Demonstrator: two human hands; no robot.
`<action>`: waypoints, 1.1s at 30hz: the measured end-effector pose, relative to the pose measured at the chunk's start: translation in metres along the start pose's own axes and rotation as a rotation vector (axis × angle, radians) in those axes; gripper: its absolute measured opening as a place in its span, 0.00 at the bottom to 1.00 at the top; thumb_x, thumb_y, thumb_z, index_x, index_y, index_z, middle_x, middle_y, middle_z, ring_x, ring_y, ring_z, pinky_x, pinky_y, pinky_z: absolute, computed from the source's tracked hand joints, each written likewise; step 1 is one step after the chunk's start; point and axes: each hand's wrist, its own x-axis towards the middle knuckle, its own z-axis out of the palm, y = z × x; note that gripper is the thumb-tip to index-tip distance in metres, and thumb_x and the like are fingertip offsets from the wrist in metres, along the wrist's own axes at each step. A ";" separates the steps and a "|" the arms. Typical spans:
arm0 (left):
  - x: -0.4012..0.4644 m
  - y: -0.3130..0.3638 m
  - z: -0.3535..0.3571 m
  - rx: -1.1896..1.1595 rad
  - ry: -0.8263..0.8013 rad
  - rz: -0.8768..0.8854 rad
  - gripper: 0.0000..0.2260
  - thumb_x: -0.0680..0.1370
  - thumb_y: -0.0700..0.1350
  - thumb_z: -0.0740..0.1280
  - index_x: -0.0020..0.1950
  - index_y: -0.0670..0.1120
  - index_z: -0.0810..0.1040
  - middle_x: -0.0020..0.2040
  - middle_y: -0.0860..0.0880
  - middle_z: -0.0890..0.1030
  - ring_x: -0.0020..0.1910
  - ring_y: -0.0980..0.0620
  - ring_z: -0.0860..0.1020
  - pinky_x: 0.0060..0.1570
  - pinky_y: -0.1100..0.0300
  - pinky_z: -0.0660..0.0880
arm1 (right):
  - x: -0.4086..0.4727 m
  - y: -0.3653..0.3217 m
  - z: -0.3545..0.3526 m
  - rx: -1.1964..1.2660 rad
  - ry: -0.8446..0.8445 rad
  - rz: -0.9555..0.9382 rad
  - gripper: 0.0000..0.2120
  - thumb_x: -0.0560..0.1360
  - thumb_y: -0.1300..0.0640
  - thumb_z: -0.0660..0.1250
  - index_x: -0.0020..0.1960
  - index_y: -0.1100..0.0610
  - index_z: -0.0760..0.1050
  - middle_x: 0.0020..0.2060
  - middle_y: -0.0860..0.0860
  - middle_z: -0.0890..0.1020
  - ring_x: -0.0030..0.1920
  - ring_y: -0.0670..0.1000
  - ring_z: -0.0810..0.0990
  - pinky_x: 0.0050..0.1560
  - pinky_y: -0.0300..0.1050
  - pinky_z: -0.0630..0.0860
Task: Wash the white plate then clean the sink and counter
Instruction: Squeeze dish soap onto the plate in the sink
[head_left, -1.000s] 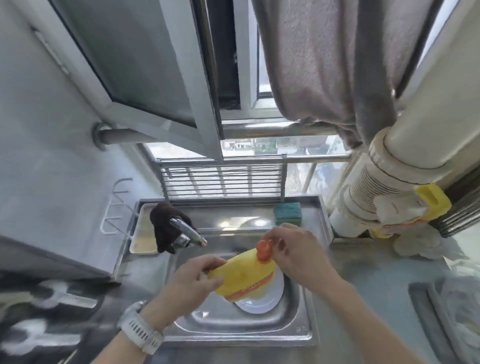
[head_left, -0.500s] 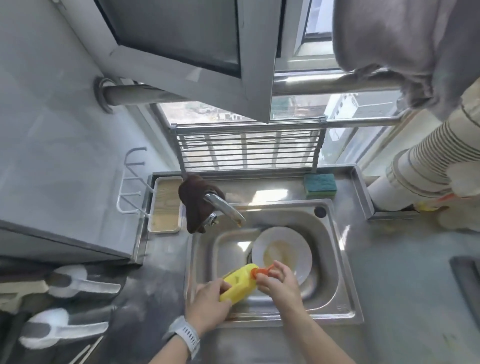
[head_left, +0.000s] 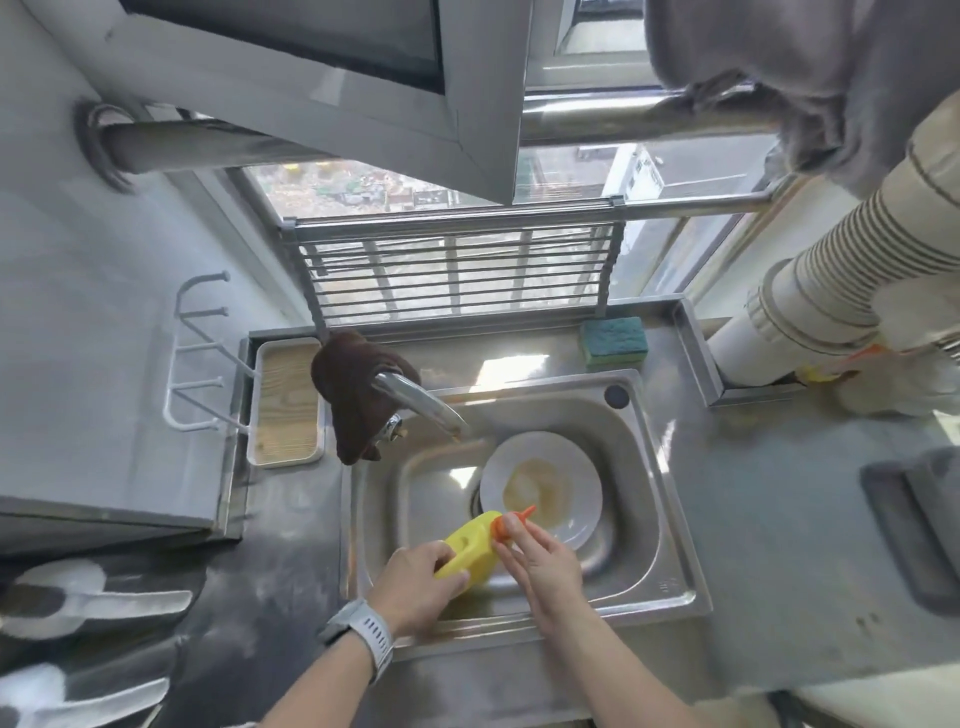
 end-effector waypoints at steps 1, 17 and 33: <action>0.000 0.000 -0.001 0.009 -0.002 0.003 0.08 0.77 0.56 0.67 0.45 0.53 0.77 0.42 0.52 0.80 0.42 0.52 0.78 0.36 0.62 0.67 | 0.000 0.000 0.001 0.003 0.004 -0.003 0.06 0.75 0.62 0.73 0.51 0.62 0.82 0.57 0.64 0.83 0.56 0.56 0.81 0.70 0.56 0.71; -0.003 0.004 -0.002 -0.034 -0.023 -0.017 0.12 0.78 0.55 0.66 0.51 0.48 0.82 0.48 0.47 0.84 0.47 0.49 0.82 0.45 0.57 0.75 | 0.010 0.004 -0.001 0.020 0.090 0.012 0.15 0.71 0.60 0.77 0.55 0.65 0.82 0.51 0.61 0.86 0.57 0.58 0.84 0.55 0.46 0.82; -0.021 0.020 -0.004 -0.022 -0.011 -0.082 0.06 0.75 0.56 0.67 0.43 0.55 0.78 0.45 0.48 0.84 0.50 0.47 0.80 0.45 0.57 0.74 | 0.000 0.004 -0.014 -0.044 0.046 0.013 0.23 0.65 0.54 0.81 0.54 0.65 0.82 0.54 0.64 0.84 0.54 0.55 0.84 0.61 0.51 0.79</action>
